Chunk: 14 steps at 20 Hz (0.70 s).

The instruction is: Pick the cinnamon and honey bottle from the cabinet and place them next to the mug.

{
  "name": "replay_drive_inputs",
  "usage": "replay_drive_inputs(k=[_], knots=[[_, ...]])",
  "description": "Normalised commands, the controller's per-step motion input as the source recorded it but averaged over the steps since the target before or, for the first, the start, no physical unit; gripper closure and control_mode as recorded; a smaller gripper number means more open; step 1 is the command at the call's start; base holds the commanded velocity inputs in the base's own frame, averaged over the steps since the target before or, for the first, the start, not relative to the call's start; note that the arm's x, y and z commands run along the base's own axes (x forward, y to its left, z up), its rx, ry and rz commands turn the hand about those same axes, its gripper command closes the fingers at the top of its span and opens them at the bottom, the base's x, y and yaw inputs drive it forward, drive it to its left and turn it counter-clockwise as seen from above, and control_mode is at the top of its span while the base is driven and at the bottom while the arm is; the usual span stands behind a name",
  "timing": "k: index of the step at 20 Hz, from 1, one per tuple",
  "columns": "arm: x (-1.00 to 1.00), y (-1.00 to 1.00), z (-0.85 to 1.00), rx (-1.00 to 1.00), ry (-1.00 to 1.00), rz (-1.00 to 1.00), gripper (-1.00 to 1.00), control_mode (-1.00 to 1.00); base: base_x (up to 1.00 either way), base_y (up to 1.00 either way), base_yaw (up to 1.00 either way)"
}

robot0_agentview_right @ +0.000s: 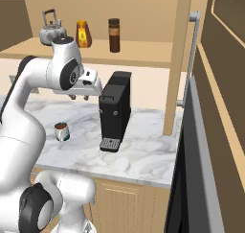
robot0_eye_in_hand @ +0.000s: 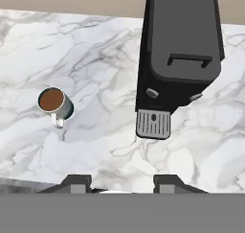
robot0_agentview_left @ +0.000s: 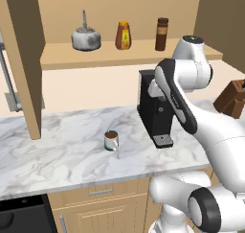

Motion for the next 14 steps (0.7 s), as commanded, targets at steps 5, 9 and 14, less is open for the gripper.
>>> replay_drive_inputs(k=[5, 9, 14], knots=[[-0.37, 0.04, 0.0, 0.0, -0.16, 0.0, -1.0, -1.0, 0.0, 0.0, 0.0], [-0.41, 0.01, 0.14, 0.01, -0.14, 0.0, -1.0, -1.0, 0.0, 0.0, 0.0], [-0.16, -0.22, 0.55, 0.11, -0.07, -0.03, -1.0, -1.0, 0.0, 0.0, 0.0]])
